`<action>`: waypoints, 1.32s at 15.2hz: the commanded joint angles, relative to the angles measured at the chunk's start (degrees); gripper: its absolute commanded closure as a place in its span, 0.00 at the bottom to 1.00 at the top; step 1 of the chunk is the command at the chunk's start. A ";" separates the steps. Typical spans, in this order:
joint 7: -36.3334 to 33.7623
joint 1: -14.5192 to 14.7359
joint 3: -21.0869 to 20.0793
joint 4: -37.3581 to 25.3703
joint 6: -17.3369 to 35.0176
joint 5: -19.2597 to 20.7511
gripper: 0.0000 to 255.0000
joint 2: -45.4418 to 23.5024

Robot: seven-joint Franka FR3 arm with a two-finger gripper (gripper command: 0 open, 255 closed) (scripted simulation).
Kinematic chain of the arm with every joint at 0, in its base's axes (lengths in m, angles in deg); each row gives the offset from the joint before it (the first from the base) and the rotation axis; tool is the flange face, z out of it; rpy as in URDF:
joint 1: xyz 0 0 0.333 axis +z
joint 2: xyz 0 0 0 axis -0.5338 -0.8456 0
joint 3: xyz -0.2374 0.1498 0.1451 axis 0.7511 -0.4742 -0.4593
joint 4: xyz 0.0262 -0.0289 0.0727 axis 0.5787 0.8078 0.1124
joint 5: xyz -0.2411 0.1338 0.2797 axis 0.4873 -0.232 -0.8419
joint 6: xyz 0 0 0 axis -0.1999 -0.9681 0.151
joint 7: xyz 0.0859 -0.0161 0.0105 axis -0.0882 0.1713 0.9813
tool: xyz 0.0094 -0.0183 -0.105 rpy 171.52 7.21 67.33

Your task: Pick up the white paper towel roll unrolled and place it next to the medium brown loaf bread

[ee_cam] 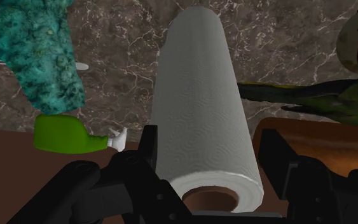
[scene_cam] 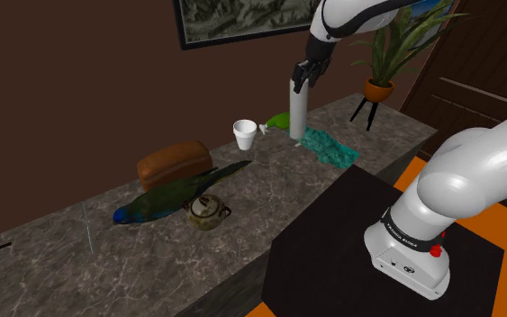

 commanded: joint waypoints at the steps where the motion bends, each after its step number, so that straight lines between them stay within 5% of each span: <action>1: -0.77 0.63 -0.54 -2.72 0.54 -0.49 1.00 -3.34; 11: -5.10 3.46 -3.35 -22.74 2.21 -2.47 1.00 -25.14; 20: -8.45 5.23 -4.87 -47.37 -2.44 -2.80 1.00 -45.18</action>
